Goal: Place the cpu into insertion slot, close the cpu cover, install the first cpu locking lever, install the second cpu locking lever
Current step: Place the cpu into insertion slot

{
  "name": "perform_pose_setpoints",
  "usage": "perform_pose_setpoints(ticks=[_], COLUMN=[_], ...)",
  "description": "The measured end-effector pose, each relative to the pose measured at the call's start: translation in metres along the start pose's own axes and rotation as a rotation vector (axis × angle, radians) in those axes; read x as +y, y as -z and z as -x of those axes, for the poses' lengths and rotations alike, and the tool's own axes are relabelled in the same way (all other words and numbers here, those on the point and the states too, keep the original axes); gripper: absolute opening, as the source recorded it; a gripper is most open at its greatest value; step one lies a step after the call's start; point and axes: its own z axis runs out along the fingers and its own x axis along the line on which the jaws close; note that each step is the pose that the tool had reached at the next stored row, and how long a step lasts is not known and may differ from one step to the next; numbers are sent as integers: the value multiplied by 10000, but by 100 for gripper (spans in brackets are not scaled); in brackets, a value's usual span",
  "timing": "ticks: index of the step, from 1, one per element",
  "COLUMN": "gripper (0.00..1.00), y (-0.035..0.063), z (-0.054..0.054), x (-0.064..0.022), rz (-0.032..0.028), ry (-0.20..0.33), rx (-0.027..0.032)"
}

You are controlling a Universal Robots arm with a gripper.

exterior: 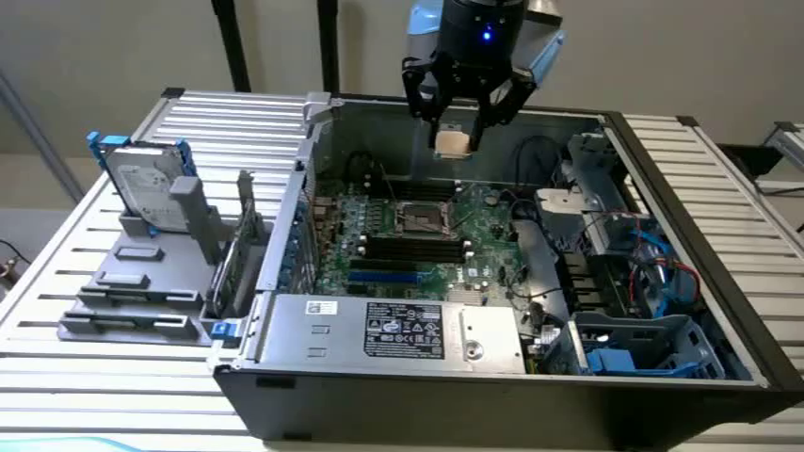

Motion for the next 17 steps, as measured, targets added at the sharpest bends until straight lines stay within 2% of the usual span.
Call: perform_pose_setpoints(ticks=[14, 17], gripper=[54, 54], y=[0, -1], z=[-10, -26], x=[0, -1], rz=[0, 6], ry=[-15, -283], rx=[-1, -25])
